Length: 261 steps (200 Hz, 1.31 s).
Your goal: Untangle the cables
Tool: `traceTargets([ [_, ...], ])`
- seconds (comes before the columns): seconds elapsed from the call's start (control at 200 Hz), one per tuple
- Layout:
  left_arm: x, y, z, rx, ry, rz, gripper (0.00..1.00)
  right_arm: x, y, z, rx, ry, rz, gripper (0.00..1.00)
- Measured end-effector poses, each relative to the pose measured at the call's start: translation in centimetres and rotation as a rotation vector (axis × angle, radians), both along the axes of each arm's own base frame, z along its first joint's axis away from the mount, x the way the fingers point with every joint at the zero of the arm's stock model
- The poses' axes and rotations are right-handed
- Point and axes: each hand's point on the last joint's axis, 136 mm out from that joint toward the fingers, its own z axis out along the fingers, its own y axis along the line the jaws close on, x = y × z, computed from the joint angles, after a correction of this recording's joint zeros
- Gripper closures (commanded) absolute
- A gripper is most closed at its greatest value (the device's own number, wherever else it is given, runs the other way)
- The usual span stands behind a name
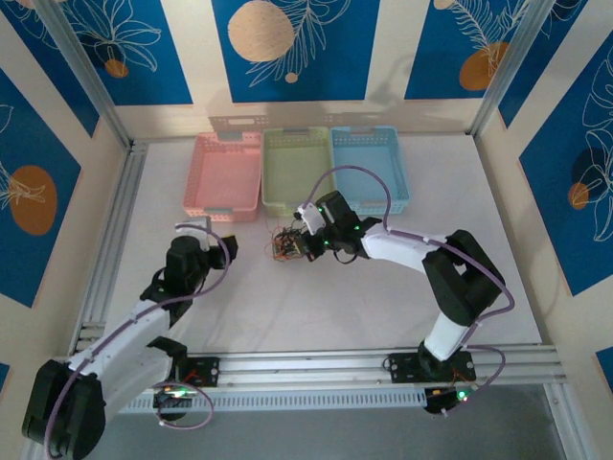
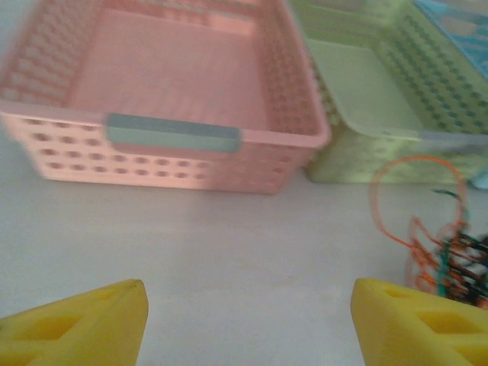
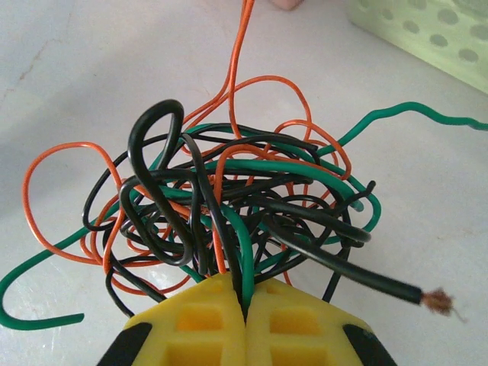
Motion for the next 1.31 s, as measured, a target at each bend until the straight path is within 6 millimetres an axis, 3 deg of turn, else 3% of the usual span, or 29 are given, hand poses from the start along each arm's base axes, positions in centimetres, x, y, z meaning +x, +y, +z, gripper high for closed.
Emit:
traceTargets([
  [0.21, 1.6, -6.2, 0.8, -0.145, 0.011, -0.272, 0.28, -0.2, 0.0, 1.6, 0.054, -0.049, -0.008, 1.00],
  [0.41, 1.6, -8.9, 0.2, -0.246, 0.028, -0.396, 0.29, 0.0, 0.2, 2.2, 0.076, -0.067, -0.015, 1.00],
  [0.565, 1.5, -9.9, 0.2, -0.275, 0.026, -0.442, 0.34, 0.0, 0.0, 2.5, 0.088, -0.080, -0.022, 1.00],
  [0.765, 1.2, -10.6, 0.3, -0.276, 0.018, -0.466, 0.54, 0.5, -0.3, 2.7, 0.085, -0.102, -0.053, 1.00],
  [0.845, 1.0, -11.2, 0.2, -0.269, 0.015, -0.486, 0.57, 0.6, -0.4, 2.6, 0.085, -0.108, -0.064, 1.00],
  [0.935, 0.8, -11.5, 0.1, -0.265, 0.019, -0.497, 0.57, 0.5, -0.6, 2.6, 0.084, -0.111, -0.067, 1.00],
  [1.095, 0.9, -11.6, 0.2, -0.256, 0.009, -0.504, 0.42, 0.6, -0.4, 2.8, 0.086, -0.123, -0.072, 1.00],
  [1.155, 0.9, -11.7, 0.1, -0.258, 0.010, -0.506, 0.42, 0.7, -0.4, 2.8, 0.086, -0.127, -0.076, 1.00],
  [1.24, 1.0, -12.0, -0.4, -0.257, 0.023, -0.510, 0.54, 0.7, -0.5, 2.7, 0.084, -0.129, -0.079, 1.00],
  [1.305, 1.1, -12.1, -0.8, -0.257, 0.036, -0.511, 0.69, 0.6, -0.5, 2.6, 0.081, -0.129, -0.079, 1.00],
])
